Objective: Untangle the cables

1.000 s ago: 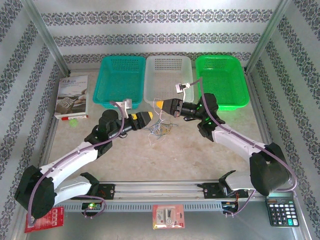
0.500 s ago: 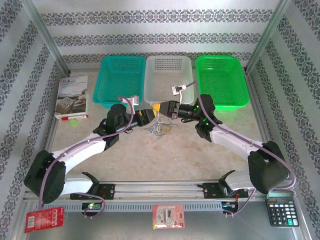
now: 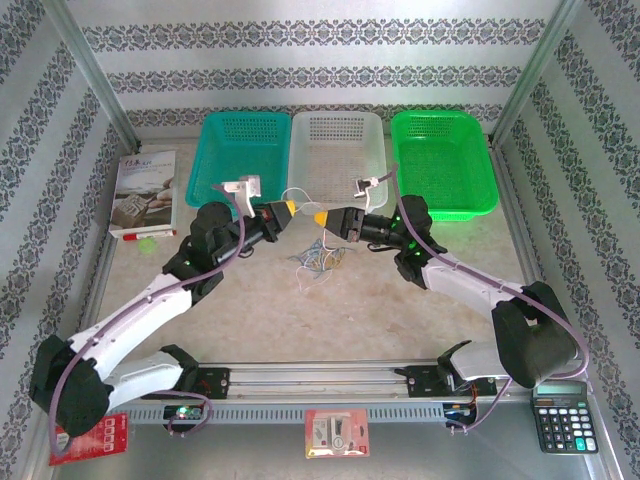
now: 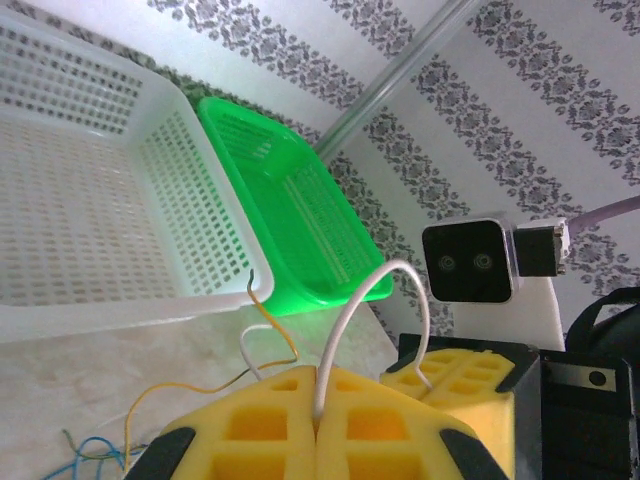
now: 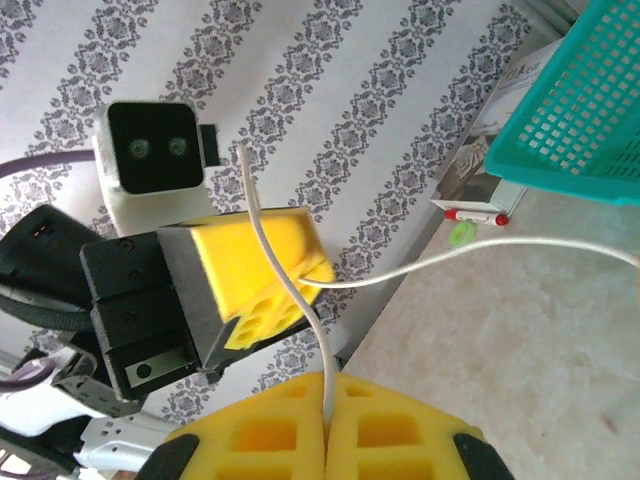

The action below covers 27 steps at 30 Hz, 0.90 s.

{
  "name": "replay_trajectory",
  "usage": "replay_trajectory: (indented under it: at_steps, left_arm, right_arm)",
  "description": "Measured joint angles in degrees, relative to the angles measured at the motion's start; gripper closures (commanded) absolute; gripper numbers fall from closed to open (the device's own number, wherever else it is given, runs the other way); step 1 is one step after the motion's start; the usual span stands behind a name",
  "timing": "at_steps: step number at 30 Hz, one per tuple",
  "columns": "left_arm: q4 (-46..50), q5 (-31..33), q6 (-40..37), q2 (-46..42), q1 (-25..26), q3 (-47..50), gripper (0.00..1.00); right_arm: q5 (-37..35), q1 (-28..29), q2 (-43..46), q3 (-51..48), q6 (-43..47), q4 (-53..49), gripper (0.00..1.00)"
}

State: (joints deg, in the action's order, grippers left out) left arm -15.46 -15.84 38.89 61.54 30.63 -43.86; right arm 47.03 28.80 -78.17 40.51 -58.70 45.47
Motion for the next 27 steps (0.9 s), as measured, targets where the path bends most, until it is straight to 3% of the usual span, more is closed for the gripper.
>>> replay_trajectory:
  at_steps: [6, 11, 13, 14, 17, 27]
  left_arm:
    - [8.5, 4.1, -3.1, -0.4, 0.0, -0.7, 1.00]
    - [16.9, 3.4, -5.2, 5.5, 0.0, -6.2, 0.98]
    - [19.6, 3.2, -6.0, 7.7, 0.0, -7.6, 0.66]
    - [20.8, 3.1, -6.1, 8.6, 0.0, -7.9, 0.54]
    - [23.0, 2.8, -6.4, 10.0, 0.0, -7.6, 0.34]
    - [22.9, 3.0, -3.5, 5.1, 0.0, -3.1, 0.14]
  right_arm:
    - [-0.1, -0.1, 0.0, 0.0, 0.0, 0.2, 1.00]
    - [-0.3, -0.1, 0.0, 0.0, 0.0, 0.1, 1.00]
    - [-0.3, -0.1, 0.0, 0.0, 0.0, 0.0, 1.00]
    - [-0.5, -0.1, 0.0, 0.0, 0.0, 0.0, 1.00]
    - [-0.5, -0.1, 0.0, 0.0, 0.0, -0.2, 1.00]
    - [-0.5, -0.1, 0.0, 0.0, 0.0, -0.4, 1.00]
